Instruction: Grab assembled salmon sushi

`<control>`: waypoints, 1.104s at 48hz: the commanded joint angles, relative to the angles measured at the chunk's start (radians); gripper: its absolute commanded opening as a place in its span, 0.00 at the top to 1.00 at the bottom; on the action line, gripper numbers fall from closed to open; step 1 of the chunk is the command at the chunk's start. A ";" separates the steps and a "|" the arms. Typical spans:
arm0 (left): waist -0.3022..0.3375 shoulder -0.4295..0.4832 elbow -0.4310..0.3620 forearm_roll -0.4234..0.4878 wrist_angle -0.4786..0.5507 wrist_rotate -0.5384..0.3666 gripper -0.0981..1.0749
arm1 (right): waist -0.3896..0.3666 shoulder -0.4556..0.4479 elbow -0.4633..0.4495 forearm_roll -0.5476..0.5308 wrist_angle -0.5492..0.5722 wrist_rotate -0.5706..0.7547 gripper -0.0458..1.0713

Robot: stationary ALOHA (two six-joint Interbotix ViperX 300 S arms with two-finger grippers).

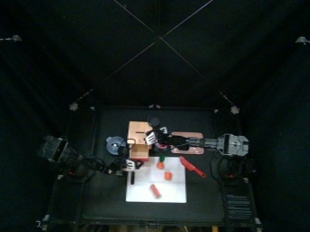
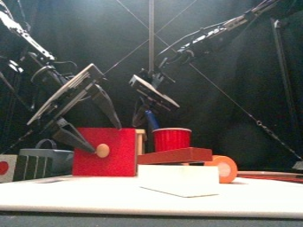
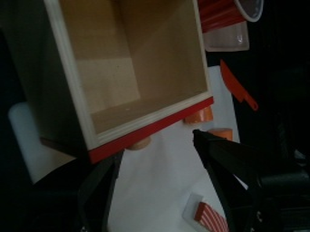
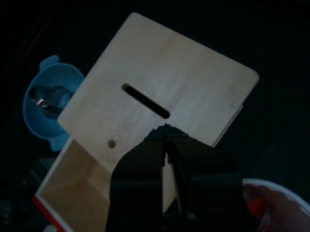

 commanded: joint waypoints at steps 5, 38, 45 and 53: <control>-0.020 -0.060 0.029 -0.002 -0.028 0.002 0.10 | 0.018 -0.071 -0.015 -0.017 0.000 -0.003 0.93; -0.034 -0.290 0.176 0.387 -0.025 0.014 0.10 | 0.407 -0.319 0.273 0.325 -0.005 -0.002 0.71; -0.029 -0.319 0.199 0.419 -0.023 0.015 0.10 | 0.488 -0.288 0.272 0.410 -0.003 -0.002 0.50; -0.009 -0.330 0.206 0.449 -0.023 0.017 0.10 | 0.532 -0.215 0.242 0.399 0.002 -0.002 0.28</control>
